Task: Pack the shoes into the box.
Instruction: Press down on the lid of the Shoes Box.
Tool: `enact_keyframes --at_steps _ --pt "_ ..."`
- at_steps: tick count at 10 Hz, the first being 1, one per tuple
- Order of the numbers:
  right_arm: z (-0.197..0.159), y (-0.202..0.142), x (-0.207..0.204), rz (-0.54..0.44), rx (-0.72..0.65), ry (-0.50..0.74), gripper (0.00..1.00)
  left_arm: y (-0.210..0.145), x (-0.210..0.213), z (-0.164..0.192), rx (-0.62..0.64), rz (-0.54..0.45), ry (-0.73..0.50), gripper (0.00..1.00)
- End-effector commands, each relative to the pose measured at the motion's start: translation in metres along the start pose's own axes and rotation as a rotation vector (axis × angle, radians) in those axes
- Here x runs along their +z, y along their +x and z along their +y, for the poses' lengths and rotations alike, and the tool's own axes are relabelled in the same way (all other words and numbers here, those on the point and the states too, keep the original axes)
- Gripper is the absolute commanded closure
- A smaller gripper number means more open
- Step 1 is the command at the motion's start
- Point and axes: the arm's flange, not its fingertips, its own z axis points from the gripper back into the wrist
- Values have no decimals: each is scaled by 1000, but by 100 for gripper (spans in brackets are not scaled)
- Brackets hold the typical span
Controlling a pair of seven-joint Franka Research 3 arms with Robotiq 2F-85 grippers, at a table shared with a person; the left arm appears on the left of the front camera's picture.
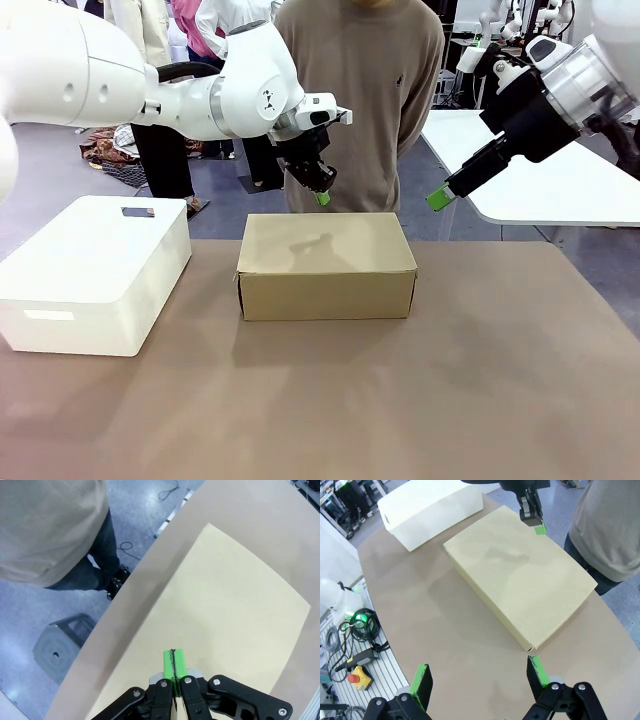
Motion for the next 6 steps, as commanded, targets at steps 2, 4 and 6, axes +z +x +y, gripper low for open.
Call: enact_keyframes --at_steps 2,4,6 --pt "0 -1 0 10 -12 -5 0 1 5 1 0 -5 7 100" --pt "0 -1 0 10 -12 -5 0 1 5 1 0 -5 7 100" --pt "0 -1 0 10 -12 -5 0 1 5 1 0 -5 7 100"
